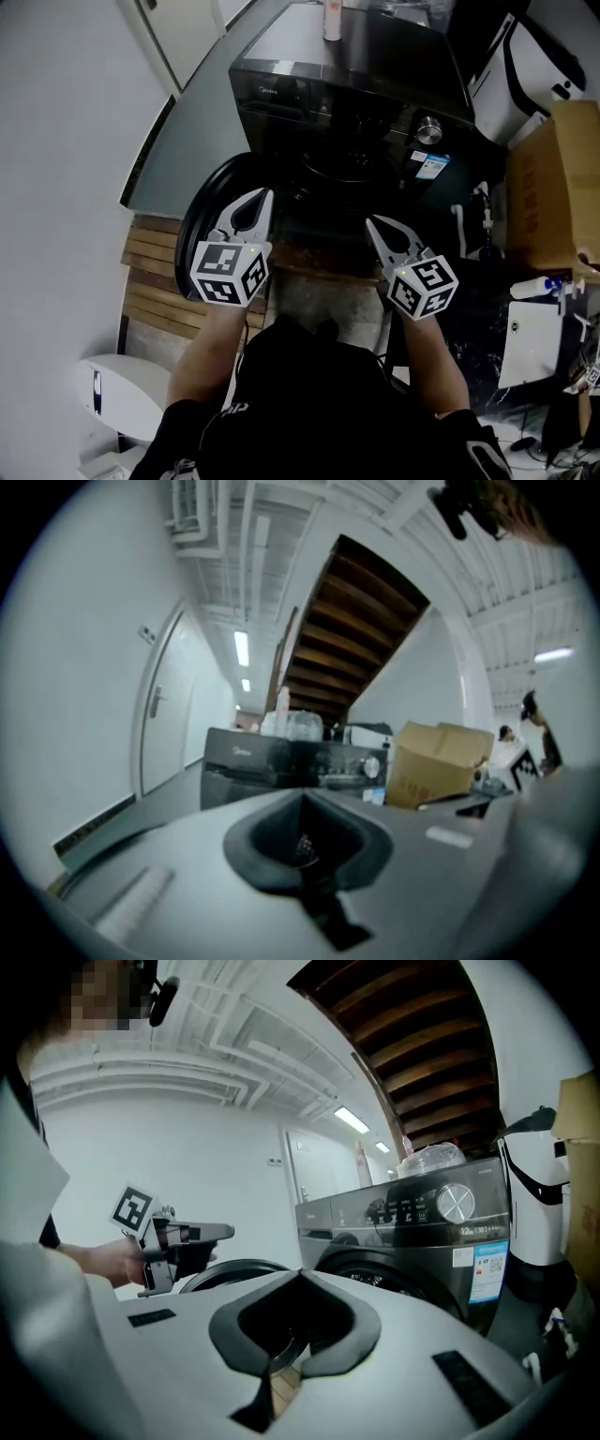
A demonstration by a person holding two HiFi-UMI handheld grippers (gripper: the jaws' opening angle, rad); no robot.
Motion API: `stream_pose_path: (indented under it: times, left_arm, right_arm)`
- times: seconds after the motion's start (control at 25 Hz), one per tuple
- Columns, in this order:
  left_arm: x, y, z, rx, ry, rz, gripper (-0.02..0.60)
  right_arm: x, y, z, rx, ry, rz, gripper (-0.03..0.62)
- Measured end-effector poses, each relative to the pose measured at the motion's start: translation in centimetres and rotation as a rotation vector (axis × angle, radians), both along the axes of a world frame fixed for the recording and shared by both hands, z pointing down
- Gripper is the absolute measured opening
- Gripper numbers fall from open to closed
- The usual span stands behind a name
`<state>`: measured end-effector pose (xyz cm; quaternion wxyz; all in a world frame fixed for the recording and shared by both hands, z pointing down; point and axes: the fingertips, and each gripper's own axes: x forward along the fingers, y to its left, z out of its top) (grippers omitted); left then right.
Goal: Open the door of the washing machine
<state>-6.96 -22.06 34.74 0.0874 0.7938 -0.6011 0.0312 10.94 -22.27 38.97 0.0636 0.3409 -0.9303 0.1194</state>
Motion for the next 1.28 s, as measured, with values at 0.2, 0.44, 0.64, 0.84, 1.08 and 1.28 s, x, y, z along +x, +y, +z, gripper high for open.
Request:
stream_pose_path:
  times: [0.2,0.44,0.64,0.84,1.08,1.28]
  left_arm:
    - [-0.7,-1.1,-0.3,0.032,0.022,-0.007,0.008]
    - [-3.2,-2.7,-0.9,0.052,0.025,0.013,0.008]
    - [-5.0,-4.2,-1.4,0.070,0.014,0.040,0.008]
    - [-7.1,-4.6,-0.2,0.056,0.008,0.042,0.008]
    - [-8.5,-4.7,1.4,0.025,0.030,0.015,0.008]
    - [-8.1,-5.6,1.6,0.015,0.038,-0.002,0.008]
  right_arm:
    - [-0.3,-1.0,-1.2,0.046,-0.026,0.033,-0.006]
    - [-1.9,-2.6,-2.1,0.094,-0.018,0.072,-0.006]
    - [-3.5,-4.0,-3.1,0.132,0.018,0.139,-0.006]
    - [-6.3,-3.7,-2.8,0.144,0.049,0.141,-0.007]
    - [-7.6,-2.9,-2.4,0.160,0.102,0.111,-0.008]
    - [-6.7,-4.6,-3.1,0.172,0.076,0.125,-0.008]
